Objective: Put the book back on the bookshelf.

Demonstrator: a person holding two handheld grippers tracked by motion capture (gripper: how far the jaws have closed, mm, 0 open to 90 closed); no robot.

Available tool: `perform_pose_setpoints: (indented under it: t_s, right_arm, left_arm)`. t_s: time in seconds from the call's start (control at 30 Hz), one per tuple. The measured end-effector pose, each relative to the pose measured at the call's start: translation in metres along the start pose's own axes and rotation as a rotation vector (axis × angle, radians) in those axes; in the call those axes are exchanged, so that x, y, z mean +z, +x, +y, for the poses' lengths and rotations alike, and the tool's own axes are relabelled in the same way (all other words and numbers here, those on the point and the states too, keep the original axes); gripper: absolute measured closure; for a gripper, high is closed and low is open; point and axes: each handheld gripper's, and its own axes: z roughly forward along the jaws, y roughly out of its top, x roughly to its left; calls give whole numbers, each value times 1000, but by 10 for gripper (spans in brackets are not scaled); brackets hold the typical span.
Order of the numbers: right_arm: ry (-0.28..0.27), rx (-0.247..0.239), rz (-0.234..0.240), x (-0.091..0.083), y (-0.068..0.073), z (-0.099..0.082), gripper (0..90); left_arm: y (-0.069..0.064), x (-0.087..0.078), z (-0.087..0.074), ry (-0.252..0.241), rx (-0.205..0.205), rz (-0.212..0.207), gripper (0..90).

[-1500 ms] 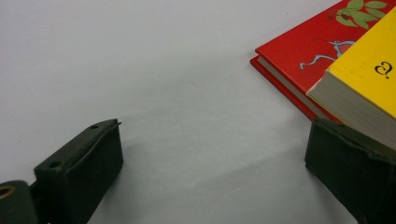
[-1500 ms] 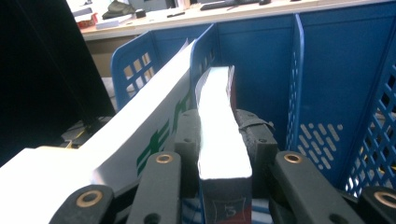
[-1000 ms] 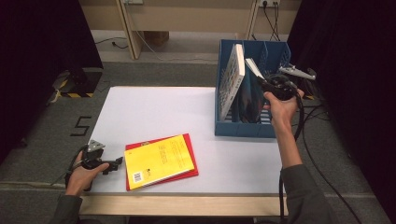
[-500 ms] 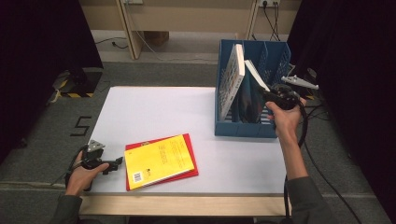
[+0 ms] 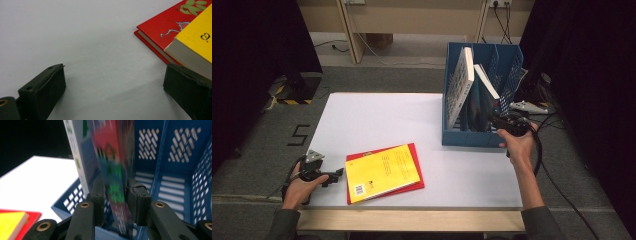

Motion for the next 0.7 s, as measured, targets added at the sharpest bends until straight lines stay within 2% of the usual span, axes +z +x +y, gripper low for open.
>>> perform_pose_setpoints:
  t_s: [0.17,0.27,0.33,0.43,0.6,0.7]
  right_arm:
    - [53,11,12,9,-2,-18,693]
    - [59,29,16,16,-4,-27,690]
    - [55,36,22,18,-4,-28,689]
    - [58,17,16,21,0,-27,691]
    - [50,29,42,36,10,-25,666]
    - [51,28,34,42,17,-23,678]
  left_arm:
    - [0,0,0,-1,0,0,31]
    - [0,0,0,3,4,-1,31]
    - [0,0,0,5,5,0,31]
    - [1,0,0,5,5,-1,31]
    - [0,0,0,4,4,-1,31]
    - [1,0,0,5,5,-1,31]
